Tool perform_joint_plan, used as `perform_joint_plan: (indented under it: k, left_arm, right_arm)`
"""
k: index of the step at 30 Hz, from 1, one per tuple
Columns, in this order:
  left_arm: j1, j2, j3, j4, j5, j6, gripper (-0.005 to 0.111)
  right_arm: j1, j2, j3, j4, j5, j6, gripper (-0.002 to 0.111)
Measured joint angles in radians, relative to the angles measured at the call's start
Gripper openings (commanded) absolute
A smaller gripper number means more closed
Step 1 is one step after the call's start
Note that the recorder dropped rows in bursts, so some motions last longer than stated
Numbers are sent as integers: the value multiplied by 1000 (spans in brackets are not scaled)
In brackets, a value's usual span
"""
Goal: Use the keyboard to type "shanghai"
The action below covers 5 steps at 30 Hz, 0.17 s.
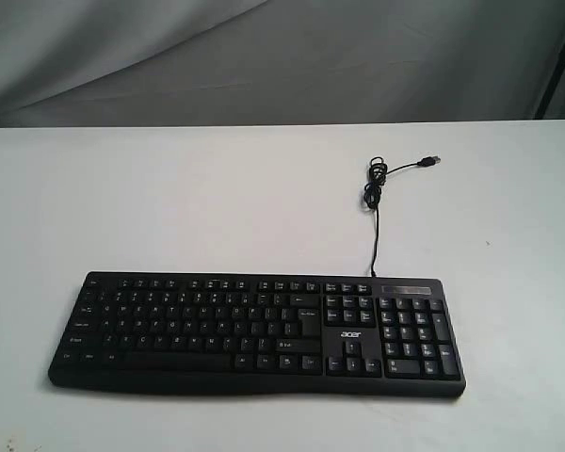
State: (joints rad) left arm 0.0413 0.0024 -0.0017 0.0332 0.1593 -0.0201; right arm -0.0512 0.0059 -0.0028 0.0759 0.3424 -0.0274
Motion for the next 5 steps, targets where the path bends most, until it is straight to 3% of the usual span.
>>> perform_joint_plan:
  k: [5]
  left_arm:
    - [0,0,0,0,0,0,0]
  right_arm:
    - [0,0,0,0,0,0,0]
